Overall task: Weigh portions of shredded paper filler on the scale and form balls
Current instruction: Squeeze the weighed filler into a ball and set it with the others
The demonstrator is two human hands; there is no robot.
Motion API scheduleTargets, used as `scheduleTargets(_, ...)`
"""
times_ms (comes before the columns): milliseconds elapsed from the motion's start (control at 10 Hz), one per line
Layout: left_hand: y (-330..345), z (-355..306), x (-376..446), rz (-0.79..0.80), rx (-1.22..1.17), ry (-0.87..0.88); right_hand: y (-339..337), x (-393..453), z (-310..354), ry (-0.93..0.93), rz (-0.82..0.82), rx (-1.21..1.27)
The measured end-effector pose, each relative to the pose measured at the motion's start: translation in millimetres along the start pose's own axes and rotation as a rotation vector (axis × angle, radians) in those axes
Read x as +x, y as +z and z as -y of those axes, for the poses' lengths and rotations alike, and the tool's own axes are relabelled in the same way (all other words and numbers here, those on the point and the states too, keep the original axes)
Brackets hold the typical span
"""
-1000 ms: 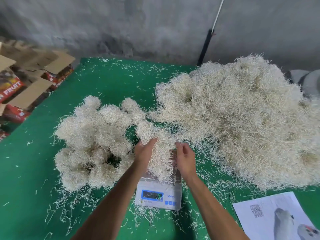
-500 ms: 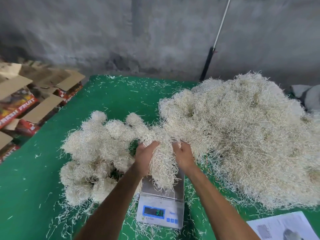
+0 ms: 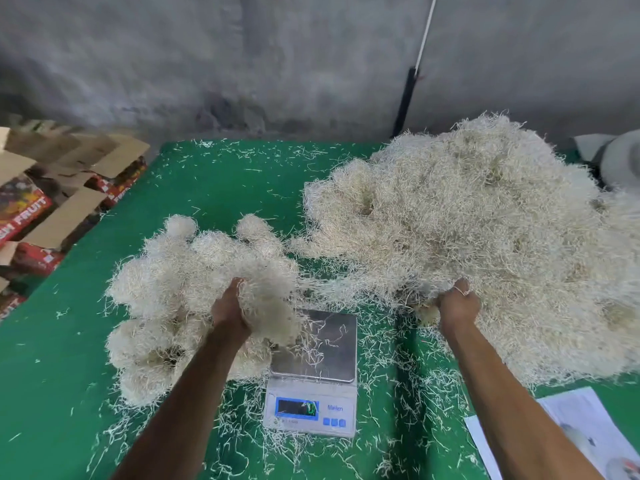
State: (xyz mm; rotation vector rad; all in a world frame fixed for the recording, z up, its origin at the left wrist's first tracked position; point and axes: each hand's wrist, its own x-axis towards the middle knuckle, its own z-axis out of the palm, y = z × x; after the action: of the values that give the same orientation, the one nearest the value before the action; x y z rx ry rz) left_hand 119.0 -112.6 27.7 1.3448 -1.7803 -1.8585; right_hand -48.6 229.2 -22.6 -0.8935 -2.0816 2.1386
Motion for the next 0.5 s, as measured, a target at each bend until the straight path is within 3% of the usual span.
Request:
scheduleTargets(100,0,6,-4,0.046,-0.076,-0.028,-23,16,-11,0.045,-0.027,-0.006)
scheduleTargets(200,17,8,-17,0.113,0.036,0.023,-34,20,-30,0.058,0.153,-0.044)
scheduleTargets(300,42,-9,-64,0.088,-0.114,-0.052,-33,9,-39,-0.040,0.381,-0.178)
scheduleTargets(400,46,5,-56,0.321,-0.106,-0.072,-25,-3,-43,-0.251,0.281,-0.615)
scheduleTargets(500,58,7,-49,0.413,-0.156,-0.073,-10,-22,-41,-0.480,0.214,-0.641)
